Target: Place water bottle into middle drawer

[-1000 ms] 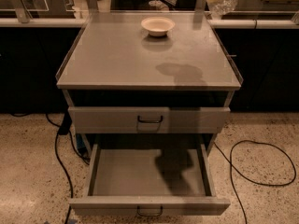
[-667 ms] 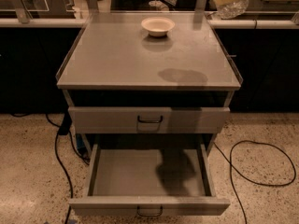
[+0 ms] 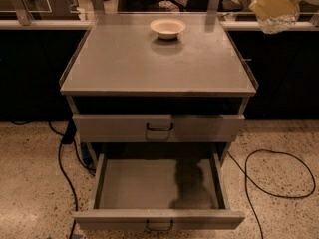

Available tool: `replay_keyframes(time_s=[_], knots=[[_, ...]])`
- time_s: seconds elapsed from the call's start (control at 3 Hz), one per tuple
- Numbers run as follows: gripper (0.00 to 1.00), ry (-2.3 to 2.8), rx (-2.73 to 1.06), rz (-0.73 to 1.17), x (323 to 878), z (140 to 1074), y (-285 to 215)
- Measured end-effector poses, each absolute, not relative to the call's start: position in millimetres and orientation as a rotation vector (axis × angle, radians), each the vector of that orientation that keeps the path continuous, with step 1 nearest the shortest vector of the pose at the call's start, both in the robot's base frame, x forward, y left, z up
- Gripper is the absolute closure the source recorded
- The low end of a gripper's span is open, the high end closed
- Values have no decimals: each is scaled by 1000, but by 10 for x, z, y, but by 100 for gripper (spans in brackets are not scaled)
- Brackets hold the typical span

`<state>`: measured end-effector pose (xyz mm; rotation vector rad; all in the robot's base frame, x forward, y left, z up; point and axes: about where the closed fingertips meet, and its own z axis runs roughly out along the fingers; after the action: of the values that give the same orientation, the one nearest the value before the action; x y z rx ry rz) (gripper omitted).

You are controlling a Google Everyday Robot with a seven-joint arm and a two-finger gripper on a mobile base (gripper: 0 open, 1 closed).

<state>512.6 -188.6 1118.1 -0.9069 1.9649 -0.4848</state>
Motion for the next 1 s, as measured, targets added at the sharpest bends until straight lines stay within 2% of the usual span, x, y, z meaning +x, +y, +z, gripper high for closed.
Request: replay_keyframes(time_s=[0.67, 1.0], knots=[[100, 2162, -1011, -427, 4789, 10708, -1983], [100, 2297, -1044, -334, 4709, 10268, -2069]])
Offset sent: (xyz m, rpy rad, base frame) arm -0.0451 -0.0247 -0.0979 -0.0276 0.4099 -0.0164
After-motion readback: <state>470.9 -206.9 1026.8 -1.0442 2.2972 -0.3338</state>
